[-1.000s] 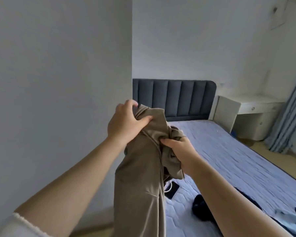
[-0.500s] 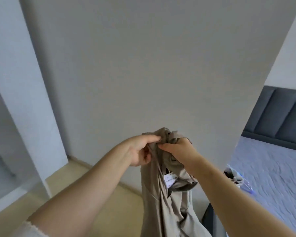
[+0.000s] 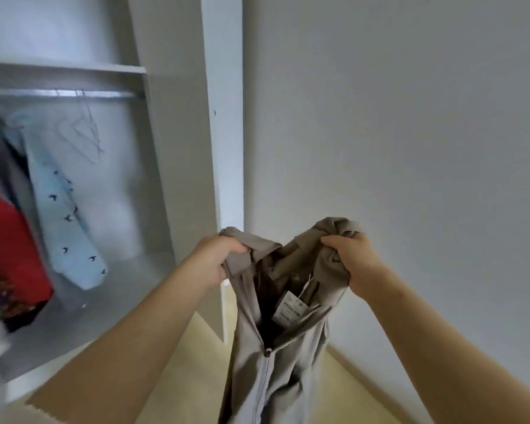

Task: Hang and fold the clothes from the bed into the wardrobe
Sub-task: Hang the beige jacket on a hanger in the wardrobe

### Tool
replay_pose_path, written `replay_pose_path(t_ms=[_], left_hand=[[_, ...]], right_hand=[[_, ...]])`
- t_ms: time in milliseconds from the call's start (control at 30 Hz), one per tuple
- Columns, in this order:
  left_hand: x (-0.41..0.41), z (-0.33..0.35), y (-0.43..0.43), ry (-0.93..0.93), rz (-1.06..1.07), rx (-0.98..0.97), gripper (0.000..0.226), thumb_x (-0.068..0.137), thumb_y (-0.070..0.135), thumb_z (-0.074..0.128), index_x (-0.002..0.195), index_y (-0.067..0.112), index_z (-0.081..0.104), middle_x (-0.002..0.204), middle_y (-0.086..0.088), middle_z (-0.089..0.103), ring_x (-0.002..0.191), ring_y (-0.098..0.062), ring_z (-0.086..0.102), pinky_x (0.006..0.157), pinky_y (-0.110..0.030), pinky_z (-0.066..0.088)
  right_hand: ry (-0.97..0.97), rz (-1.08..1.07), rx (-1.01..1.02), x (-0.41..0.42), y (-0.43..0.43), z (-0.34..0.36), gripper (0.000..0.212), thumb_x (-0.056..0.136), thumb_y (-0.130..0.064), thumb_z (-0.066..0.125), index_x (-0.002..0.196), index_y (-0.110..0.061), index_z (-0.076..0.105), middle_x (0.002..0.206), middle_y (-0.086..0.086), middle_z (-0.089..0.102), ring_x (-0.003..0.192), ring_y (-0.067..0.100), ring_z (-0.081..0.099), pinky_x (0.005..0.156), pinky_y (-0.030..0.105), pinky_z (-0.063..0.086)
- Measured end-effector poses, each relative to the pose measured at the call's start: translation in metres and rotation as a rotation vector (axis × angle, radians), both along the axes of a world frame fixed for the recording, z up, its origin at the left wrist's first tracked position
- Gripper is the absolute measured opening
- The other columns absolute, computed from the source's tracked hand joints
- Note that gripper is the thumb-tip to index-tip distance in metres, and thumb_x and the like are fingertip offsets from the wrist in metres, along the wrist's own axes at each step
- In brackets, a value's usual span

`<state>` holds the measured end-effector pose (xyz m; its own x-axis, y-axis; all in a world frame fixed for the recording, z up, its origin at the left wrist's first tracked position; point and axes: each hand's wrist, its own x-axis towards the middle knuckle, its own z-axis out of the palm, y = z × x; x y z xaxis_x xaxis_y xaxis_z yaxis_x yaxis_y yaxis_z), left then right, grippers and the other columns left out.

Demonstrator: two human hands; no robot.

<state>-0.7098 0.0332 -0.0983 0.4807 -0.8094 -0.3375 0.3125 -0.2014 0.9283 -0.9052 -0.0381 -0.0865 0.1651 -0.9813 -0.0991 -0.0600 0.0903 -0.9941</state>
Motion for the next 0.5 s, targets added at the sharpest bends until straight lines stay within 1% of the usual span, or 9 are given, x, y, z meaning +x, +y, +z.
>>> replay_pose_path(t_ms=[67,100,133,200,300,333,400,467,500], left_hand=[[0.038,-0.004,0.011,0.069,-0.015,0.007,0.016,0.078,-0.008,0.057,0.08,0.008,0.059,0.073,-0.009,0.063,0.059,-0.018,0.061,0.049,-0.023,0.052],[0.056,-0.007,0.016,0.015,-0.019,0.028,0.015,0.076,-0.006,0.061,0.081,0.008,0.057,0.075,-0.011,0.063,0.06,-0.019,0.061,0.052,-0.023,0.051],[0.074,-0.011,0.02,-0.116,-0.025,0.068,0.019,0.073,-0.001,0.068,0.085,0.009,0.056,0.081,-0.01,0.063,0.065,-0.019,0.061,0.057,-0.025,0.049],[0.107,-0.017,0.027,-0.519,-0.097,0.184,0.044,0.063,0.018,0.083,0.096,0.017,0.053,0.091,0.002,0.059,0.077,-0.011,0.056,0.065,-0.026,0.047],[0.144,-0.023,0.037,-1.057,-0.315,0.484,0.061,0.055,0.046,0.084,0.1,0.025,0.049,0.093,0.012,0.052,0.086,-0.009,0.051,0.069,-0.024,0.044],[0.157,-0.026,0.038,-1.21,-0.346,0.595,0.053,0.06,0.046,0.08,0.098,0.023,0.05,0.092,0.009,0.053,0.089,-0.012,0.052,0.066,-0.025,0.043],[0.181,-0.03,0.04,-1.465,-0.266,0.697,0.018,0.078,0.031,0.062,0.079,0.017,0.05,0.079,0.005,0.049,0.084,-0.017,0.055,0.057,-0.024,0.036],[0.212,-0.033,0.037,-1.464,-0.06,0.665,0.02,0.085,0.015,0.045,0.066,0.016,0.044,0.07,0.003,0.045,0.079,-0.022,0.056,0.057,-0.025,0.035],[0.228,-0.03,0.033,-1.339,0.037,0.626,0.02,0.087,0.012,0.042,0.068,0.016,0.045,0.07,0.001,0.046,0.077,-0.023,0.055,0.058,-0.027,0.037]], right_hand=[[-0.018,0.035,0.026,0.036,-0.006,-0.004,0.011,0.087,-0.008,0.059,0.077,-0.012,0.058,0.077,0.011,0.06,0.08,0.027,0.058,0.079,0.041,0.05],[-0.028,0.055,0.036,0.054,-0.008,-0.006,0.012,0.087,-0.007,0.059,0.077,-0.013,0.058,0.077,0.011,0.06,0.08,0.026,0.058,0.08,0.041,0.05],[-0.039,0.082,0.037,0.073,-0.01,-0.008,0.014,0.087,-0.006,0.058,0.076,-0.014,0.059,0.077,0.01,0.06,0.08,0.025,0.058,0.078,0.038,0.051],[-0.072,0.157,0.023,0.11,-0.014,-0.01,0.017,0.087,-0.004,0.057,0.076,-0.016,0.06,0.078,0.007,0.062,0.078,0.021,0.059,0.071,0.031,0.05],[-0.115,0.276,0.017,0.162,-0.022,-0.01,0.018,0.087,-0.002,0.055,0.078,-0.016,0.063,0.08,0.006,0.064,0.078,0.019,0.062,0.07,0.029,0.051],[-0.115,0.304,0.02,0.178,-0.026,-0.009,0.017,0.087,-0.002,0.055,0.079,-0.015,0.062,0.081,0.007,0.064,0.079,0.02,0.062,0.071,0.029,0.051],[-0.112,0.347,0.033,0.209,-0.035,-0.01,0.014,0.087,-0.005,0.057,0.079,-0.015,0.061,0.082,0.009,0.063,0.081,0.021,0.061,0.07,0.03,0.051],[-0.117,0.378,0.05,0.239,-0.046,-0.011,0.014,0.087,-0.006,0.058,0.077,-0.016,0.06,0.079,0.008,0.062,0.078,0.02,0.061,0.068,0.03,0.051],[-0.126,0.391,0.056,0.253,-0.053,-0.012,0.015,0.087,-0.006,0.059,0.075,-0.016,0.059,0.076,0.007,0.062,0.074,0.018,0.06,0.065,0.028,0.05]])
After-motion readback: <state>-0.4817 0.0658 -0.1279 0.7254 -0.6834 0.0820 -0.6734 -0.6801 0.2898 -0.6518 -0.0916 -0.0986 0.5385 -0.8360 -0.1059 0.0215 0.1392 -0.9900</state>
